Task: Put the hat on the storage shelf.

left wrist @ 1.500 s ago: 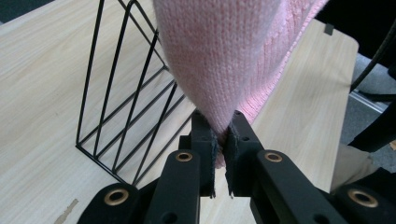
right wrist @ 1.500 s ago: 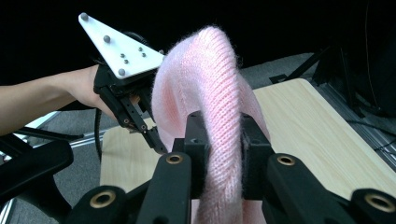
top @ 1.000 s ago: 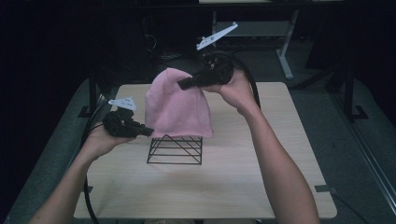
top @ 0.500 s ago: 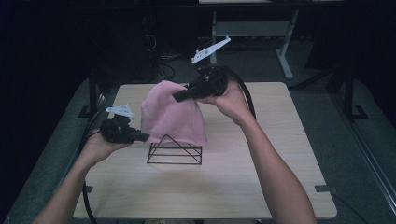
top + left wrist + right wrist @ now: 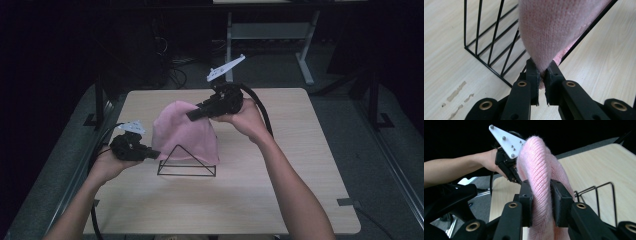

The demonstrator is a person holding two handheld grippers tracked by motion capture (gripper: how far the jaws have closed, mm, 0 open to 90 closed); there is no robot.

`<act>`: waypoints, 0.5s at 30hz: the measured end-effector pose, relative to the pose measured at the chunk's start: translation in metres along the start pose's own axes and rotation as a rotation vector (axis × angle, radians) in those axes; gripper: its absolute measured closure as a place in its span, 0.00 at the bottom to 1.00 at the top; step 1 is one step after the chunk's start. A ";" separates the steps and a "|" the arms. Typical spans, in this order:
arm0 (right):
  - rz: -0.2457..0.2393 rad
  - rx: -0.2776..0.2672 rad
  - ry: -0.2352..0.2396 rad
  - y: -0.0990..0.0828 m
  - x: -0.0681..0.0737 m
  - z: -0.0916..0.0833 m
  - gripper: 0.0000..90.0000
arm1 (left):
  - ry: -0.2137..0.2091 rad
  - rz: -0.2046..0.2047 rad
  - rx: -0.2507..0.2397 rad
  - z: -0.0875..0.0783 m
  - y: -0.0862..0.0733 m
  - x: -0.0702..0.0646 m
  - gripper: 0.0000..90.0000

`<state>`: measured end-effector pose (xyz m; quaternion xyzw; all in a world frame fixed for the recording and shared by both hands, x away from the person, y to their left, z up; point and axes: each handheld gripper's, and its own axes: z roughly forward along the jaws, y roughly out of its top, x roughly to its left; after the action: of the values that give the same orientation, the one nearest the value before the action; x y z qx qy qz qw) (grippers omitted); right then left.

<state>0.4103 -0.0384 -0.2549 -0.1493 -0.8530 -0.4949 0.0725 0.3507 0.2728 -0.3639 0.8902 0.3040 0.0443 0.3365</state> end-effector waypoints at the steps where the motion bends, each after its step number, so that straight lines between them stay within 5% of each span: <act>1: 0.001 0.007 0.005 -0.004 -0.001 0.003 0.79 | 0.004 -0.003 0.007 0.003 -0.003 0.001 0.92; 15: 0.014 0.057 0.031 -0.022 -0.002 0.021 0.78 | 0.027 -0.014 0.060 0.018 -0.020 0.009 0.92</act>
<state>0.4052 -0.0305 -0.2842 -0.1455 -0.8644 -0.4721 0.0935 0.3531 0.2792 -0.3913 0.8971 0.3158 0.0447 0.3059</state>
